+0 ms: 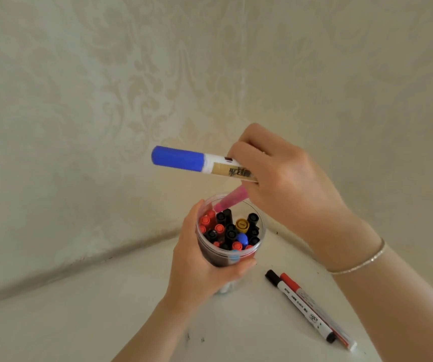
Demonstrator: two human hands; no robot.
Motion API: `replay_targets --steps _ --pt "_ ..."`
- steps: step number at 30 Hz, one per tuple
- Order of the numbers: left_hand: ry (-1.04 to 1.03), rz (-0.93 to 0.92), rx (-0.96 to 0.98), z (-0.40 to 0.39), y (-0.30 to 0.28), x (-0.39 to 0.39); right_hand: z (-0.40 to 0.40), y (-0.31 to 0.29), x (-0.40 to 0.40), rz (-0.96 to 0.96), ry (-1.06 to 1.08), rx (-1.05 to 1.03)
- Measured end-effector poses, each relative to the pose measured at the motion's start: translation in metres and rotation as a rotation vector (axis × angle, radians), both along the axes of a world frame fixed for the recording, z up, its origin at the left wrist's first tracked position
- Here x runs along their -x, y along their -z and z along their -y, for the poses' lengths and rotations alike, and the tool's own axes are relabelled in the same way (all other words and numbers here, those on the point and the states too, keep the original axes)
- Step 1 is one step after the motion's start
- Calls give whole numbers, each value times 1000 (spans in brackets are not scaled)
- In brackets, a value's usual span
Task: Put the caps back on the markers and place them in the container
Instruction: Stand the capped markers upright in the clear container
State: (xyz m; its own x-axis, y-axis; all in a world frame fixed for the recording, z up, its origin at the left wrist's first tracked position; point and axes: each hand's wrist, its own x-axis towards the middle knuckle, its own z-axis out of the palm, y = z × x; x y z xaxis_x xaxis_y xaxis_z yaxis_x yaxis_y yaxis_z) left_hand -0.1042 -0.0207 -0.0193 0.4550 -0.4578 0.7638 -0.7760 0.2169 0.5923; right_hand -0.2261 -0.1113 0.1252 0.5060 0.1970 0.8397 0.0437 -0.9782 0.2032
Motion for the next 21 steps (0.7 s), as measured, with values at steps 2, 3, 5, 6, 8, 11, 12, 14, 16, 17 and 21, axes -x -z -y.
replay_targets --steps 2,3,5,6,8,11,12,14,16,17,21 --pt "5 -13 2 0 1 0 3 0 1 8 -8 -25" --pt "12 -17 4 0 2 0 3 0 2 23 -11 -43" --pt "35 -21 1 -1 -1 3 3 2 1 58 -11 -60" --pt "55 -9 3 -1 -4 6 3 4 0 65 -6 -51" --pt "105 53 13 -2 -6 10 4 8 -4 55 15 -26" --pt "115 103 -6 -1 -7 14 7 19 -12 -39 71 -15" --pt "106 103 -12 -1 -5 13 8 22 -15 -65 87 -19" --pt "86 105 -27 1 -2 11 9 28 -19 -91 98 -22" --pt "64 108 -31 4 1 9 9 32 -20 -82 130 -35" --pt "54 103 -29 6 3 9 7 35 -21 -73 164 -65" --pt "17 45 -13 10 2 9 2 44 -27 -45 240 -283"
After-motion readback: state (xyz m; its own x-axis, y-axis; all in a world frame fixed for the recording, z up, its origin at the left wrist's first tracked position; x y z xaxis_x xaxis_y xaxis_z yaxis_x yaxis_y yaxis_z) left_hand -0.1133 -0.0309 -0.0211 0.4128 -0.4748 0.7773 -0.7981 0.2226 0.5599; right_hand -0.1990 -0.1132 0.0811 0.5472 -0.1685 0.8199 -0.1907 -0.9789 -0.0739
